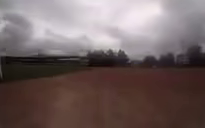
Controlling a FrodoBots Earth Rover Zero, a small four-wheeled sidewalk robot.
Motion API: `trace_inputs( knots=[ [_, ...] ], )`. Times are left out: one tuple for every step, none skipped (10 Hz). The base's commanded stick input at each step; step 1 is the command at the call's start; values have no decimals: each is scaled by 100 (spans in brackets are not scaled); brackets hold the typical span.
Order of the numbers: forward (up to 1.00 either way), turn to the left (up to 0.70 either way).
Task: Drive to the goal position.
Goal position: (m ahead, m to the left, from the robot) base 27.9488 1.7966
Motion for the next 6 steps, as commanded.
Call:
trace_inputs(
  knots=[
    [70, 0],
    [70, 0],
    [70, 0],
    [70, 0],
    [70, 0],
    [70, 0]
  ],
)
